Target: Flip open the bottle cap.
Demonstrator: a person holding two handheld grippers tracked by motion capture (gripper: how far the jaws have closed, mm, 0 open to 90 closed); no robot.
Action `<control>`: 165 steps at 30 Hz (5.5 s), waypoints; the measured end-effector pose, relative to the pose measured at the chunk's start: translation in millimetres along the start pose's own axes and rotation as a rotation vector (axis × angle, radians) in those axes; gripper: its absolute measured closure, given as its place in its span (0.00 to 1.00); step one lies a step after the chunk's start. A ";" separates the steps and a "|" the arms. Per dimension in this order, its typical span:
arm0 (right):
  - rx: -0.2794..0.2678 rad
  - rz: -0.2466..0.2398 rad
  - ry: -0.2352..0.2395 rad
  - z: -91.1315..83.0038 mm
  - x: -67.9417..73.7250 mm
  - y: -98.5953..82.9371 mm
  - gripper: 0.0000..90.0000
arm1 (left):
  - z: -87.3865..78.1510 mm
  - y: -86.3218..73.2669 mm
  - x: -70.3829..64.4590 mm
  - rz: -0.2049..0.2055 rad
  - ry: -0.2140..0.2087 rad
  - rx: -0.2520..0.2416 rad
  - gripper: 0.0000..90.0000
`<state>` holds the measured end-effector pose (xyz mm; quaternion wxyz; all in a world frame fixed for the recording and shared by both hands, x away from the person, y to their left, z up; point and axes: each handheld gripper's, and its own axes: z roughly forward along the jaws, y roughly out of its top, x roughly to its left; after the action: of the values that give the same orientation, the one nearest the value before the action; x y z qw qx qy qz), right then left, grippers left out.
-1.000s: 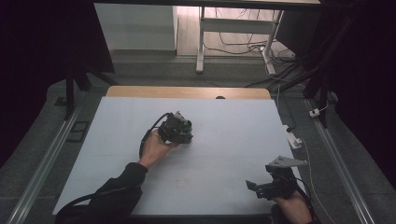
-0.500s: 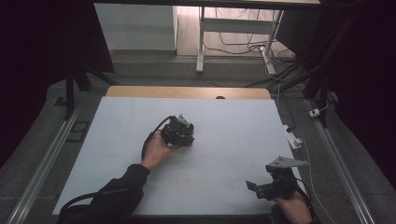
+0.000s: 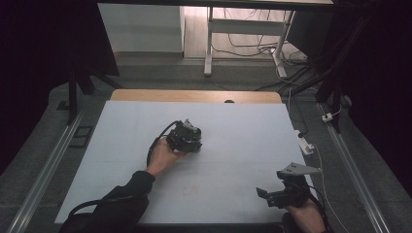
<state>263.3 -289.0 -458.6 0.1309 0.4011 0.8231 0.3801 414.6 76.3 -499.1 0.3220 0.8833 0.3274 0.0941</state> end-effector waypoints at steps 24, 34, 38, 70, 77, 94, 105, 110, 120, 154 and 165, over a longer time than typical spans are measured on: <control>-0.099 -0.082 0.067 3.4 16.8 23.6 0.00 | 1.6 -5.9 2.1 0.024 -0.011 -0.046 0.60; -0.090 -0.069 0.137 18.0 30.7 44.9 0.00 | 1.7 -6.5 1.9 0.026 -0.009 -0.050 0.60; -0.087 -0.087 0.117 26.1 34.7 54.3 0.00 | 1.7 -6.5 1.5 0.027 -0.006 -0.049 0.60; -0.069 -0.153 0.135 104.1 49.4 117.7 0.00 | 1.7 -7.0 1.3 0.031 -0.004 -0.050 0.60; -0.054 -0.165 0.126 124.4 49.3 125.9 0.01 | 1.8 -7.0 1.1 0.032 -0.002 -0.050 0.60; -0.025 -0.231 0.212 148.1 50.0 143.1 0.88 | 1.9 -7.1 0.8 0.030 -0.001 -0.052 0.60; -0.024 -0.241 0.246 161.5 57.4 149.7 0.99 | 1.6 -7.0 1.1 0.034 -0.001 -0.047 0.60; -0.018 -0.233 0.242 166.6 61.2 151.5 0.99 | 1.6 -7.0 0.9 0.034 0.000 -0.047 0.60; -0.026 -0.245 0.227 169.8 63.2 153.7 0.99 | 1.9 -7.1 0.1 0.032 0.003 -0.050 0.60; -0.092 -0.198 0.203 167.8 49.8 174.6 0.99 | 2.2 -8.4 0.1 0.029 0.005 -0.058 0.60; -0.101 -0.148 0.170 176.7 35.1 182.9 0.99 | 2.5 -8.6 -0.5 0.028 0.007 -0.061 0.60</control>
<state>435.2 -99.1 -441.4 0.1084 0.2983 0.8386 0.4428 410.7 79.6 -506.4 0.3463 0.8773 0.3129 0.1116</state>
